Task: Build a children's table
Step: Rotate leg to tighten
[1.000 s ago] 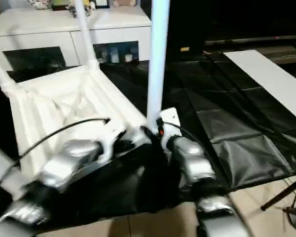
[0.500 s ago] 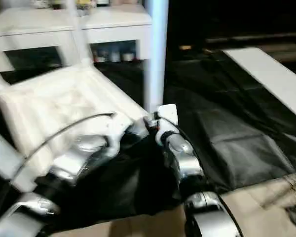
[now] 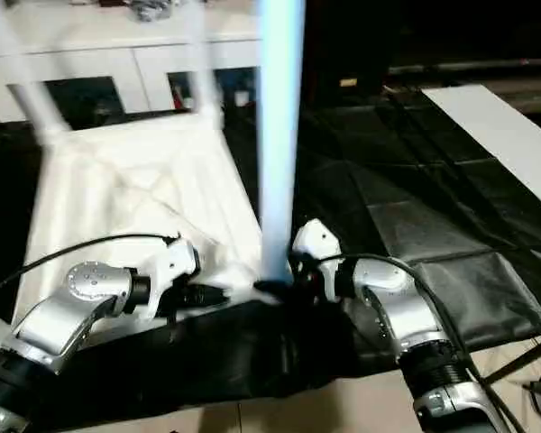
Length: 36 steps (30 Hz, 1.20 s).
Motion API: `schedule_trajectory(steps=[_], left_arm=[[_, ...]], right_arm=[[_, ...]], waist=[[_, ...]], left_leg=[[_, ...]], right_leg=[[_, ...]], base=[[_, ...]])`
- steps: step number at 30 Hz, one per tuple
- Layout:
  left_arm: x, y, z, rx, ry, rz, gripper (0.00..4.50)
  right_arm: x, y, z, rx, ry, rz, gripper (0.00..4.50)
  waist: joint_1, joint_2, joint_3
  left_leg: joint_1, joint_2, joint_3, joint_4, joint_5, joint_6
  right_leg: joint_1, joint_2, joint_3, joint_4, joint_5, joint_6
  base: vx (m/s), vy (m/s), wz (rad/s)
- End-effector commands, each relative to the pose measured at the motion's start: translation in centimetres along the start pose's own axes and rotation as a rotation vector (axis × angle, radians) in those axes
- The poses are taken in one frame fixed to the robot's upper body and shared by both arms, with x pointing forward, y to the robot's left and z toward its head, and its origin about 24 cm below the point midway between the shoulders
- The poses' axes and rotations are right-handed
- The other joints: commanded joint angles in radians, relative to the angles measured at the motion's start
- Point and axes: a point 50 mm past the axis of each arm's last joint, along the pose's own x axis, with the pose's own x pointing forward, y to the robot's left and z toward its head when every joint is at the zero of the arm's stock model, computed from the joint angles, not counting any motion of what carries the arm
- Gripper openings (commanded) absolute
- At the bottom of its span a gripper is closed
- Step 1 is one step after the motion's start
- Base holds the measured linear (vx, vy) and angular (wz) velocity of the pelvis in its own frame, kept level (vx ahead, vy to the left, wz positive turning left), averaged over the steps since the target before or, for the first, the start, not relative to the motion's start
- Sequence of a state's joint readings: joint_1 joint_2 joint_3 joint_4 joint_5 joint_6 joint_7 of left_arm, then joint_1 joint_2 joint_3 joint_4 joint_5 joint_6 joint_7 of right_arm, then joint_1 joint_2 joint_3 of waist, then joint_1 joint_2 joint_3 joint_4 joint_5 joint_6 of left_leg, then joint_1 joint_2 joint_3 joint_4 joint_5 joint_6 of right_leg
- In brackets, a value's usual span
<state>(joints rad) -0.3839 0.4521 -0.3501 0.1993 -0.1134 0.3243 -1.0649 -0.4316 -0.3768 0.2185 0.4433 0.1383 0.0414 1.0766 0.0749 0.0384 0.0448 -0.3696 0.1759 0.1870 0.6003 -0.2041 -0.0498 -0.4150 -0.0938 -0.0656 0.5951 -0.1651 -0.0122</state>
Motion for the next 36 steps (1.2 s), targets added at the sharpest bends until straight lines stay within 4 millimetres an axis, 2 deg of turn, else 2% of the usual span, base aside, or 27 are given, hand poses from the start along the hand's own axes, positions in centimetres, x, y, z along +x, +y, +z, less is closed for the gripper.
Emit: schedule_trajectory(steps=[1,2,3,4,6,8,11,16,19,21,22,23,24,25,26,30,32,33,34,36], left_arm=[[0.4,-0.8,0.7,0.025,-0.022,-0.081,0.00],[0.3,-0.9,0.7,0.026,-0.019,-0.084,0.00],[0.2,-0.8,0.6,0.025,-0.012,-0.083,0.00],[0.1,-0.8,0.5,0.024,-0.009,-0.080,0.00],[0.1,-0.8,0.5,0.021,-0.008,-0.077,0.00],[0.1,-0.7,0.4,0.018,-0.007,-0.073,0.00],[0.0,-0.7,0.4,0.016,-0.006,-0.070,0.00],[0.0,-0.5,0.3,0.007,-0.003,-0.042,0.00],[0.2,-0.1,0.1,-0.017,-0.005,0.002,0.00],[0.7,0.5,0.0,-0.063,-0.016,0.088,0.00],[1.6,1.5,-0.1,-0.132,-0.030,0.226,0.00],[1.8,1.6,-0.1,-0.141,-0.031,0.243,0.00],[2.3,2.1,-0.1,-0.166,-0.036,0.313,0.00],[2.7,2.4,-0.1,-0.182,-0.040,0.357,0.00],[3.1,2.6,0.0,-0.204,-0.044,0.388,0.00],[4.0,3.7,0.3,-0.252,-0.038,0.536,0.00],[4.4,4.3,0.4,-0.264,-0.031,0.606,0.00],[4.8,4.7,0.6,-0.273,-0.025,0.657,0.00],[5.0,4.8,0.7,-0.267,-0.018,0.664,0.00],[5.2,4.9,0.9,-0.254,-0.012,0.663,0.00]], right_arm=[[0.0,0.0,0.3,-0.002,0.002,0.017,3.48],[0.0,0.1,0.2,0.005,0.004,0.026,3.48],[0.2,0.2,-0.1,0.005,0.026,0.045,3.19],[0.2,0.2,-0.3,0.002,0.041,0.057,3.12],[0.2,0.2,-0.5,0.002,0.059,0.067,3.00],[0.1,0.1,-0.6,0.007,0.064,0.067,2.81],[0.1,0.0,-0.6,0.010,0.067,0.065,2.76],[0.3,-0.3,-0.9,0.040,0.059,0.022,2.74],[0.6,-0.7,-1.1,0.090,0.038,-0.066,2.74],[1.3,-1.5,-1.4,0.150,0.017,-0.228,2.74],[2.2,-2.4,-2.0,0.235,0.017,-0.463,2.74],[2.4,-2.5,-2.1,0.248,0.019,-0.494,2.74],[2.8,-2.7,-2.3,0.298,0.020,-0.598,2.74],[3.2,-2.8,-2.3,0.331,0.020,-0.657,2.74],[3.6,-2.8,-2.4,0.353,0.026,-0.704,2.74],[5.0,-2.8,-2.2,0.411,0.037,-0.842,2.74],[5.9,-2.8,-2.0,0.446,0.040,-0.901,2.74],[6.9,-2.6,-1.7,0.459,0.046,-0.941,2.74],[7.4,-2.5,-1.4,0.458,0.039,-0.939,2.74],[8.1,-2.3,-0.6,0.450,-0.008,-0.886,2.74]], waist=[[-0.006,-0.008,-0.056],[-0.006,-0.009,-0.056],[-0.007,-0.008,-0.056],[-0.007,-0.007,-0.056],[-0.007,-0.011,-0.058],[-0.008,-0.011,-0.060],[-0.008,-0.011,-0.061],[-0.009,-0.011,-0.060],[-0.016,-0.012,-0.058],[-0.020,-0.011,-0.055],[-0.025,-0.013,-0.052],[-0.035,-0.014,-0.048],[-0.041,-0.012,-0.048],[-0.045,-0.012,-0.051],[-0.047,-0.013,-0.050],[-0.048,-0.013,-0.050],[-0.048,-0.011,-0.052],[-0.049,-0.014,-0.054],[-0.046,-0.012,-0.055],[-0.042,-0.012,-0.055]], left_leg=[[0.012,0.054,-0.016,-0.082,-0.231,0.057],[0.014,0.053,-0.016,-0.082,-0.240,0.048],[0.014,0.052,-0.017,-0.082,-0.238,0.044],[0.014,0.052,-0.017,-0.082,-0.237,0.043],[0.012,0.052,-0.017,-0.081,-0.217,0.046],[0.011,0.052,-0.017,-0.079,-0.195,0.053],[0.010,0.051,-0.016,-0.077,-0.177,0.063],[0.012,0.051,-0.016,-0.077,-0.191,0.061],[0.010,0.049,-0.018,-0.080,-0.216,0.048],[0.009,0.048,-0.018,-0.080,-0.227,0.037],[0.008,0.047,-0.020,-0.085,-0.253,0.022],[0.013,0.045,-0.023,-0.088,-0.280,-0.005],[0.012,0.042,-0.025,-0.086,-0.294,-0.016],[0.016,0.042,-0.029,-0.087,-0.312,-0.027],[0.019,0.039,-0.027,-0.085,-0.328,-0.023],[0.023,0.037,-0.028,-0.087,-0.359,-0.012],[0.023,0.035,-0.028,-0.088,-0.352,-0.012],[0.024,0.035,-0.026,-0.088,-0.350,-0.011],[0.028,0.035,-0.026,-0.086,-0.348,-0.013],[0.026,0.036,-0.024,-0.087,-0.346,-0.006]], right_leg=[[0.053,-0.052,0.042,-0.063,-0.243,-0.240],[0.051,-0.052,0.043,-0.066,-0.262,-0.231],[0.052,-0.052,0.044,-0.066,-0.266,-0.226],[0.051,-0.052,0.044,-0.066,-0.266,-0.225],[0.053,-0.053,0.044,-0.063,-0.245,-0.227],[0.053,-0.051,0.043,-0.060,-0.220,-0.232],[0.054,-0.051,0.043,-0.057,-0.191,-0.241],[0.054,-0.051,0.042,-0.059,-0.211,-0.240],[0.055,-0.051,0.042,-0.063,-0.251,-0.231],[0.052,-0.053,0.043,-0.069,-0.287,-0.221],[0.053,-0.053,0.040,-0.074,-0.347,-0.202],[0.048,-0.052,0.039,-0.083,-0.417,-0.181],[0.048,-0.053,0.037,-0.082,-0.446,-0.171],[0.047,-0.056,0.036,-0.089,-0.487,-0.148],[0.042,-0.055,0.037,-0.096,-0.502,-0.135],[0.035,-0.053,0.035,-0.103,-0.536,-0.108],[0.034,-0.051,0.035,-0.103,-0.518,-0.108],[0.031,-0.049,0.035,-0.105,-0.505,-0.109],[0.030,-0.051,0.035,-0.103,-0.493,-0.113],[0.032,-0.051,0.037,-0.102,-0.459,-0.120]], base=[[0.000,0.000,0.00],[0.000,0.000,0.00],[0.000,0.000,0.00],[0.000,0.000,0.00],[0.000,0.000,0.00],[0.000,0.000,0.00],[0.000,0.000,0.00],[0.000,0.000,0.00],[0.000,0.000,0.00],[0.000,0.000,0.00],[0.000,0.000,0.00],[0.000,0.000,0.00],[0.000,0.000,0.00],[0.000,0.000,0.00],[0.000,0.000,0.00],[0.000,0.000,0.00],[0.000,0.000,0.00],[0.000,0.000,0.00],[0.000,0.000,0.00],[0.000,0.000,0.00]])
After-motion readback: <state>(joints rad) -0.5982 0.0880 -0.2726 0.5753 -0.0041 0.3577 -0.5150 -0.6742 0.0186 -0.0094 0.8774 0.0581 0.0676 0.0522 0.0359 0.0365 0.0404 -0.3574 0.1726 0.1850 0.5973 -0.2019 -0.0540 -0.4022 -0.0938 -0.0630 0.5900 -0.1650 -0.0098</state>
